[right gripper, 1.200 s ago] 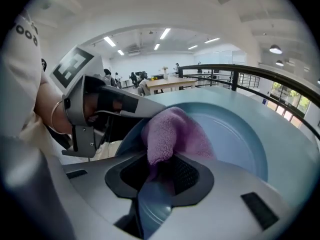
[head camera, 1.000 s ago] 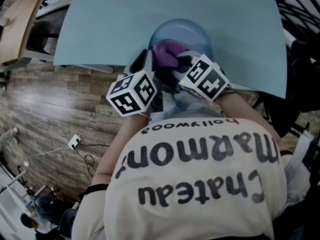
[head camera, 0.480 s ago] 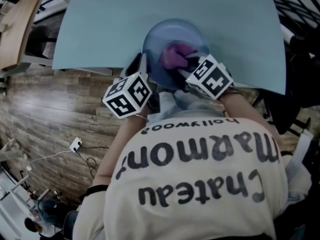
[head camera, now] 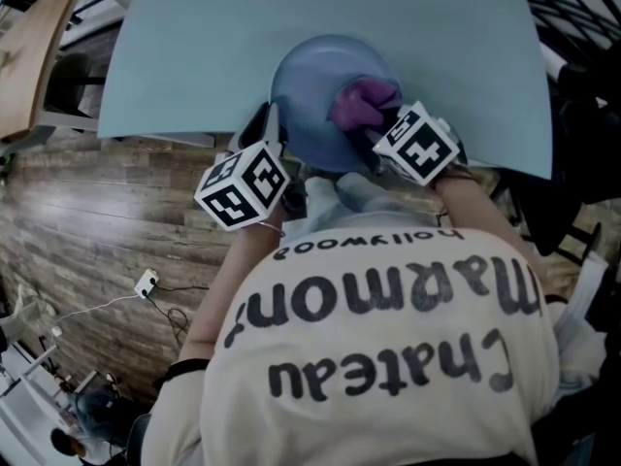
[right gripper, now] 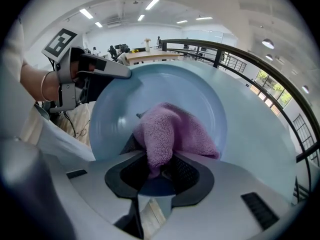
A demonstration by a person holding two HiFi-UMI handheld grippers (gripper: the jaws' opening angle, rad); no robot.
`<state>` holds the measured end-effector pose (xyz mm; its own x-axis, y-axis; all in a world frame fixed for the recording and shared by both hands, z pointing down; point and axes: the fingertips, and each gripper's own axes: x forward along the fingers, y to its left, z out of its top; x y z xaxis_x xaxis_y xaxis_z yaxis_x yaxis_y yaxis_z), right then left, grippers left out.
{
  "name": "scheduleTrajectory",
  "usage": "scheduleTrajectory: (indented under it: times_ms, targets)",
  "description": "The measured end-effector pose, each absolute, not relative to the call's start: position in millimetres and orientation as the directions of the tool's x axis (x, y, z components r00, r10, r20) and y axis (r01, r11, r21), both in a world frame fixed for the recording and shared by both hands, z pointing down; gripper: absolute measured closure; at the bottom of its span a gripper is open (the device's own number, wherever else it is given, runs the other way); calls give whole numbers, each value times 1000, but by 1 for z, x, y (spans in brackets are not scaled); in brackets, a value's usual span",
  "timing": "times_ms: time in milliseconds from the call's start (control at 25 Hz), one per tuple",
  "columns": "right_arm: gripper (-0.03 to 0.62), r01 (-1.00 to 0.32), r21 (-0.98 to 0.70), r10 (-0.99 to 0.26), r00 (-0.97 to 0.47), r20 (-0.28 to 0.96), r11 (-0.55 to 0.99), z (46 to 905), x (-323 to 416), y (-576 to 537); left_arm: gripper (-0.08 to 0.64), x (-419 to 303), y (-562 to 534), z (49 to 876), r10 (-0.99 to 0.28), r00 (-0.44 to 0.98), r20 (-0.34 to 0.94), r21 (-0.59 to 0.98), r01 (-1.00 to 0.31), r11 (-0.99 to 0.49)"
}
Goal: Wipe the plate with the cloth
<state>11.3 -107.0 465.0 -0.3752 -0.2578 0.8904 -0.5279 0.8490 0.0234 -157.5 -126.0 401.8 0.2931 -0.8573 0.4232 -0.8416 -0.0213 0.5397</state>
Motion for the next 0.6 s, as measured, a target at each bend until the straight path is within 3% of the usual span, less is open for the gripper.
scheduleTrajectory:
  times_ms: [600]
  targets:
    - [459, -575, 67, -288, -303, 908, 815, 469, 42, -125, 520, -153, -130, 394, -858, 330, 394, 555, -829, -65]
